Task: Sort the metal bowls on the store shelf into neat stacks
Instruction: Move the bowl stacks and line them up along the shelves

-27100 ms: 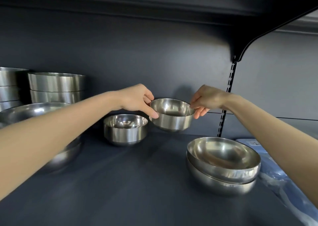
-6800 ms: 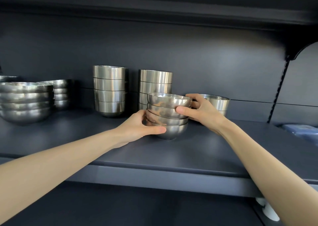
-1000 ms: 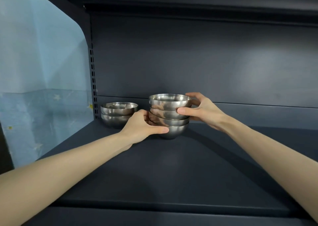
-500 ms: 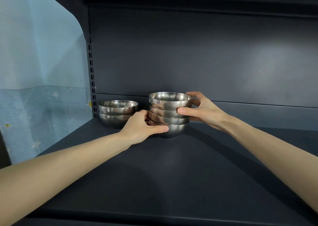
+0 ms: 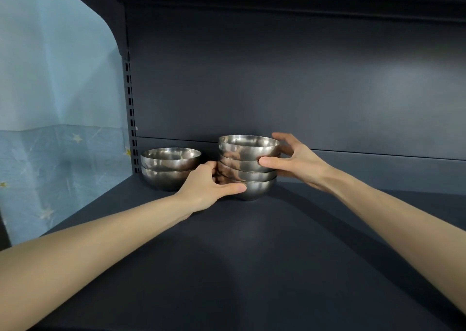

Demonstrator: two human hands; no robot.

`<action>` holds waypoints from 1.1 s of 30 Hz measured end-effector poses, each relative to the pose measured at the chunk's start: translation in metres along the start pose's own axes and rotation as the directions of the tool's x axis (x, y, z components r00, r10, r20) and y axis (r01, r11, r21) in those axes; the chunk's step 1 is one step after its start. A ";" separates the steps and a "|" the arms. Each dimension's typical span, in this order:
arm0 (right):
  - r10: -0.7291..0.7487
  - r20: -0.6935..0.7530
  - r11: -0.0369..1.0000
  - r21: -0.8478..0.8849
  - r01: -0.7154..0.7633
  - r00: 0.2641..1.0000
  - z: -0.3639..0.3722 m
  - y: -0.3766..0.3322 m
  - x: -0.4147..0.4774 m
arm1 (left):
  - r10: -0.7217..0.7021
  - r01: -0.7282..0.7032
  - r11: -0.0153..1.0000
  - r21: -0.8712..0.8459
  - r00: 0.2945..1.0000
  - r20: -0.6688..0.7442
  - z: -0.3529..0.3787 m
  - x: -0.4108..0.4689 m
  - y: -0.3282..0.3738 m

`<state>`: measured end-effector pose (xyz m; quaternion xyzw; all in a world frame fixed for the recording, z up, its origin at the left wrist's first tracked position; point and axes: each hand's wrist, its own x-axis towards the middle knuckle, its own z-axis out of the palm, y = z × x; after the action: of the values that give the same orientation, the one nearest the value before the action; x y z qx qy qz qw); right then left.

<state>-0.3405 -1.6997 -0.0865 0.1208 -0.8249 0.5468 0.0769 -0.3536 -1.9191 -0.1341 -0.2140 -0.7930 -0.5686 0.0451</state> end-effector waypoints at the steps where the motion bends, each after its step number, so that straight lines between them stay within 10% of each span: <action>1: -0.005 0.004 1.000 -0.003 0.005 1.000 0.000 -0.001 0.000 | 0.000 0.000 1.000 -0.004 1.000 -0.001 0.000 0.000 -0.001; 33: -0.019 -0.063 1.000 -0.011 0.018 0.998 0.006 0.005 0.007 | 0.017 -0.017 0.999 -0.027 1.000 -0.012 0.001 0.007 -0.006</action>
<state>-0.3488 -1.7043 -0.0913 0.1106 -0.8237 0.5455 0.1087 -0.3623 -1.9182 -0.1378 -0.2178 -0.7832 -0.5801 0.0518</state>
